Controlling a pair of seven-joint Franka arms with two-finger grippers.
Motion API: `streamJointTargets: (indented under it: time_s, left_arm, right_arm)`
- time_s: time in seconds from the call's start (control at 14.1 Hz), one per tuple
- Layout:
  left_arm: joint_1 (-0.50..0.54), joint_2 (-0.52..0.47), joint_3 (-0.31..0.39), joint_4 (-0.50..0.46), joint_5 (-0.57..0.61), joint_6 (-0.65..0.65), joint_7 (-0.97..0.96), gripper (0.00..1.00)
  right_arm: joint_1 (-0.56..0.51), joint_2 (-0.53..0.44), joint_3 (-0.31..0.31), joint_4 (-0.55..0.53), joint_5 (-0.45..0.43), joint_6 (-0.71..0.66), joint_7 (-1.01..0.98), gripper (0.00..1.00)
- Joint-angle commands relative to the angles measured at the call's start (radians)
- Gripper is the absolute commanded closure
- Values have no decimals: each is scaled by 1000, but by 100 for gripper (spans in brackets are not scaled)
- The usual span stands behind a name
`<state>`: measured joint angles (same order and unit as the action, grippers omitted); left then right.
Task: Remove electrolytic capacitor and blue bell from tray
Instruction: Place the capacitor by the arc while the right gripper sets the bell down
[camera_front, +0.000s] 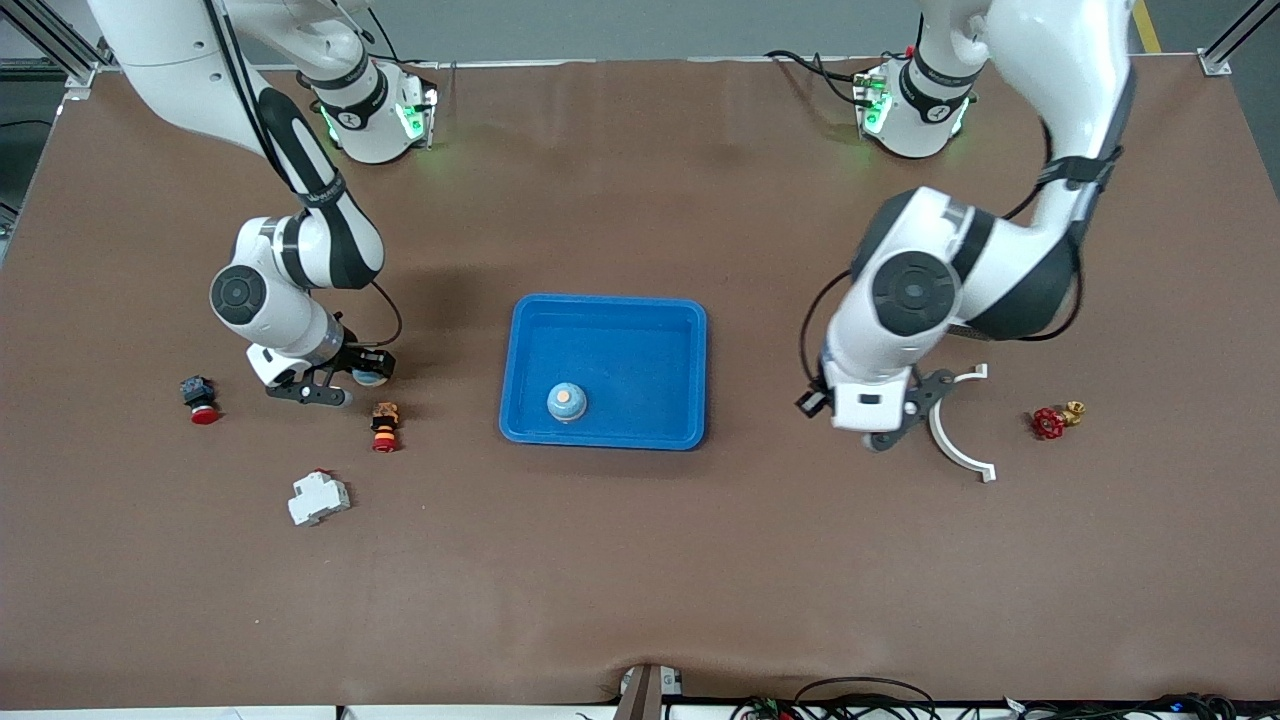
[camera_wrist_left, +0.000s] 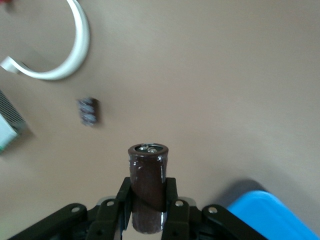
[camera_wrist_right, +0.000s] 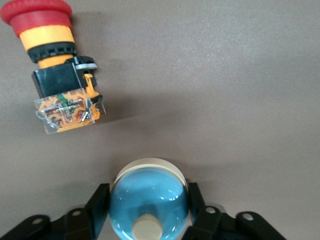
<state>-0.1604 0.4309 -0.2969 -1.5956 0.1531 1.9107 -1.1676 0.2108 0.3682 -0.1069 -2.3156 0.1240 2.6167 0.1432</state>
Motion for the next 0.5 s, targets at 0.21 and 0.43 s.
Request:
streamJointTargets:
  time_s: [0.21,0.43]
  left_arm:
    - [160,-159,-4,-226,-24,-1,276,100]
    - [261,-169,-2,-279,-23,-1,416,100]
  right_arm:
    - [-19,-12,13,41,19,-52,-24,0]
    - [-13,-49,13,149,19,-266,-13,0]
